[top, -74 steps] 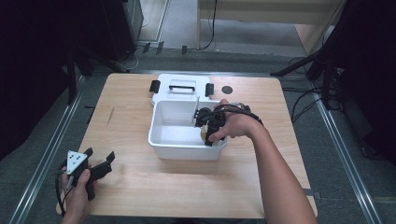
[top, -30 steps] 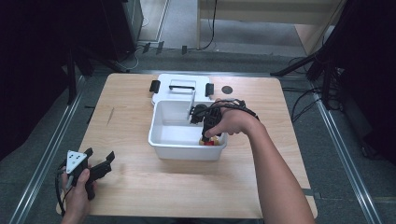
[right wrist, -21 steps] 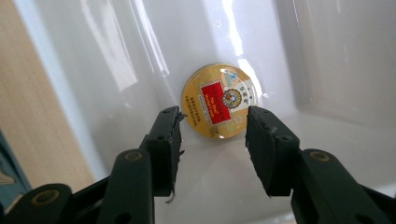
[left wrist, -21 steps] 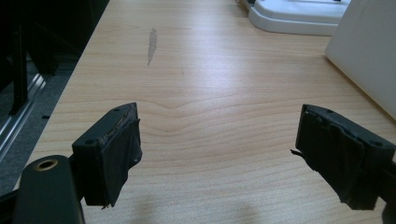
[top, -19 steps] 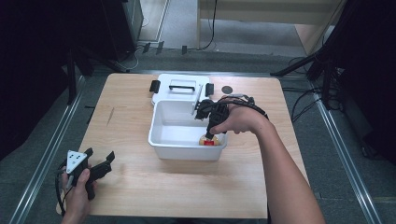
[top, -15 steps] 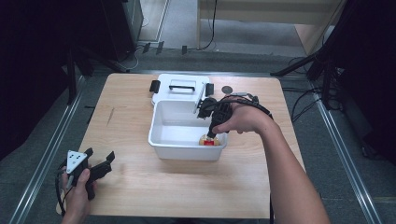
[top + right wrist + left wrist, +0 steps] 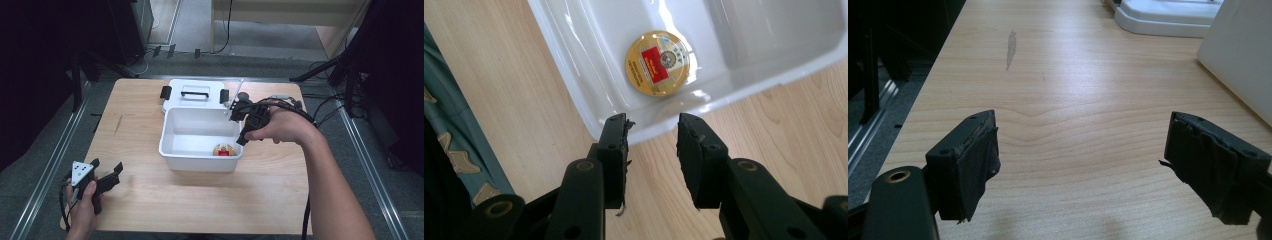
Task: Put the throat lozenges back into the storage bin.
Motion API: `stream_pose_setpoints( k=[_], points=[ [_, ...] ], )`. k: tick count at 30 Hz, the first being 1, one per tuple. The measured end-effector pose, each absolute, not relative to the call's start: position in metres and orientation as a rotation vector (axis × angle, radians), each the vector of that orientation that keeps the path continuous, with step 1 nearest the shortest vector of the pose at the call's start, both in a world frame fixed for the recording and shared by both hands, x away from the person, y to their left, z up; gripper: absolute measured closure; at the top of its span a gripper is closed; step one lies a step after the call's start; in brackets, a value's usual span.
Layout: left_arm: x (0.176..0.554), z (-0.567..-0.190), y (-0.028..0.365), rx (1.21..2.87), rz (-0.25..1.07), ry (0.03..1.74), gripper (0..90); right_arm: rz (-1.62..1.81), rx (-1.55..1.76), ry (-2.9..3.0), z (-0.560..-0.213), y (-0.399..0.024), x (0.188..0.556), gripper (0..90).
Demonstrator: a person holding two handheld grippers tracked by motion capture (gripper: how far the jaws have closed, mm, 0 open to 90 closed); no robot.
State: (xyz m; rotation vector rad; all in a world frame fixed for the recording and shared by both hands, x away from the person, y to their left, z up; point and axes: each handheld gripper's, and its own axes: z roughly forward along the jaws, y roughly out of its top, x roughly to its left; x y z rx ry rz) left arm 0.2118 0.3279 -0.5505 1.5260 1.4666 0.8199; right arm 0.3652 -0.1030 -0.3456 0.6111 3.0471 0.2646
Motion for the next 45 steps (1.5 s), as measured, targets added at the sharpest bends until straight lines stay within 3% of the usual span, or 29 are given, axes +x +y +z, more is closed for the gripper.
stream_pose_setpoints(
  k=[14, 22, 35, 39, 42, 45],
  points=[
    [0.212, -0.551, 0.328, 1.522, 0.82, 1.469, 14.7, 0.243, 0.67, 3.018, -0.344, -0.136, 0.36, 66.7],
    [0.212, -0.551, 0.328, 1.517, 0.822, 1.468, 14.8, 0.248, 0.722, 3.012, -0.355, -0.154, 0.356, 60.9],
    [0.212, -0.551, 0.328, 1.52, 0.821, 1.469, 14.8, 0.37, 0.883, 2.807, -0.393, -0.198, 0.332, 19.3],
    [0.212, -0.551, 0.328, 1.523, 0.821, 1.468, 14.7, 0.437, 0.95, 2.736, -0.407, -0.212, 0.327, 12.3],
    [0.212, -0.551, 0.328, 1.524, 0.823, 1.468, 14.8, 0.497, 0.978, 2.703, -0.418, -0.222, 0.321, 0.0],
    [0.212, -0.551, 0.328, 1.523, 0.822, 1.47, 14.8, 0.584, 1.049, 2.629, -0.425, -0.23, 0.315, 0.0]
  ],
)
